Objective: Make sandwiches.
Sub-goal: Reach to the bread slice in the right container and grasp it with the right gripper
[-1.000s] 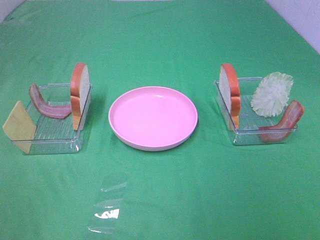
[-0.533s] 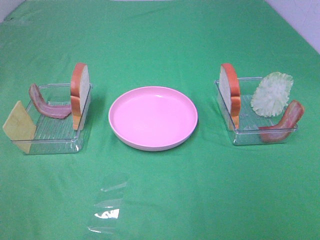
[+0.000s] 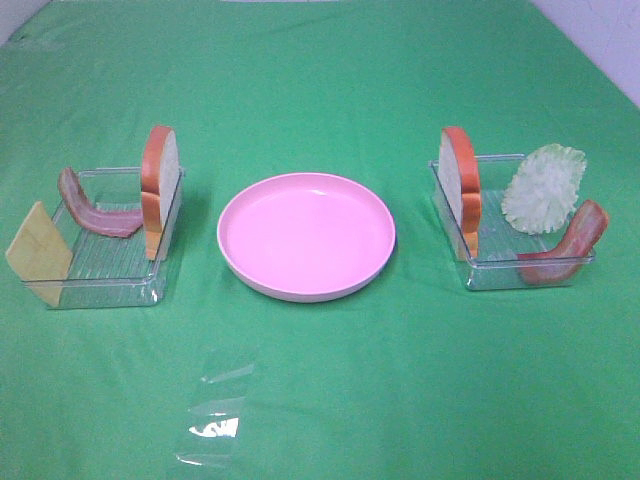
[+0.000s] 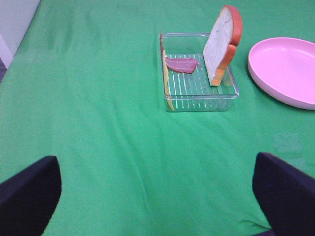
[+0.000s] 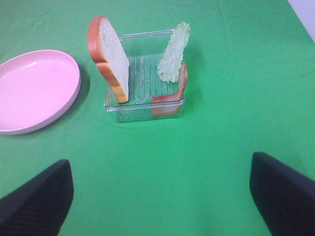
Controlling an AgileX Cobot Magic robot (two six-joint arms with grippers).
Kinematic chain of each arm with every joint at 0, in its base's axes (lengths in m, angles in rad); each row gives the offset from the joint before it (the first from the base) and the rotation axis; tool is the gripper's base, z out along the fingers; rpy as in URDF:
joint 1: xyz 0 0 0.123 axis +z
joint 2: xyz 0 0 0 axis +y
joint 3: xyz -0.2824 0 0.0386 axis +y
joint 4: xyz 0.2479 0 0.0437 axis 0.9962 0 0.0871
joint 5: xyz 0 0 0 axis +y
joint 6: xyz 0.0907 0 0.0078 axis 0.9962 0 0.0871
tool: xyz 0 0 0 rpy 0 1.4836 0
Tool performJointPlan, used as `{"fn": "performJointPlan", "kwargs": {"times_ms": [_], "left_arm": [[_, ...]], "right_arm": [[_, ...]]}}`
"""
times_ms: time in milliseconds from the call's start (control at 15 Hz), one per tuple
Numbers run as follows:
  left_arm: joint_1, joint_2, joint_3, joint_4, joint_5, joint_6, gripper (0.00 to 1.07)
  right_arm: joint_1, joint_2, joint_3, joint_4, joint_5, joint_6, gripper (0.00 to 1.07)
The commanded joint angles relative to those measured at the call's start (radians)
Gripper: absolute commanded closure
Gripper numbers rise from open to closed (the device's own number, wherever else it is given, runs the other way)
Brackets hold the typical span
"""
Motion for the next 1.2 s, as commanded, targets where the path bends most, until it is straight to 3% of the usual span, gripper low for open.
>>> {"fn": "performJointPlan", "kwargs": {"times_ms": [67, 333, 467, 933, 1200], "left_arm": [[0.002, -0.004, 0.004, 0.002, -0.004, 0.0, 0.09], [0.002, -0.004, 0.004, 0.002, -0.004, 0.0, 0.09], [0.002, -0.004, 0.004, 0.002, -0.004, 0.0, 0.09], [0.002, -0.004, 0.004, 0.002, -0.004, 0.0, 0.09], [0.002, -0.004, 0.004, 0.002, -0.004, 0.0, 0.09]], "right_arm": [[-0.005, 0.098, -0.006, 0.006, -0.135, -0.007, 0.14], [-0.005, 0.277, -0.017, 0.016, -0.224, -0.006, 0.14], [-0.005, 0.412, -0.071, 0.019, -0.222, -0.006, 0.14], [-0.005, 0.917, -0.448, 0.021, -0.029, -0.012, 0.14], [-0.005, 1.084, -0.643, 0.024, 0.058, -0.011, 0.16]]}}
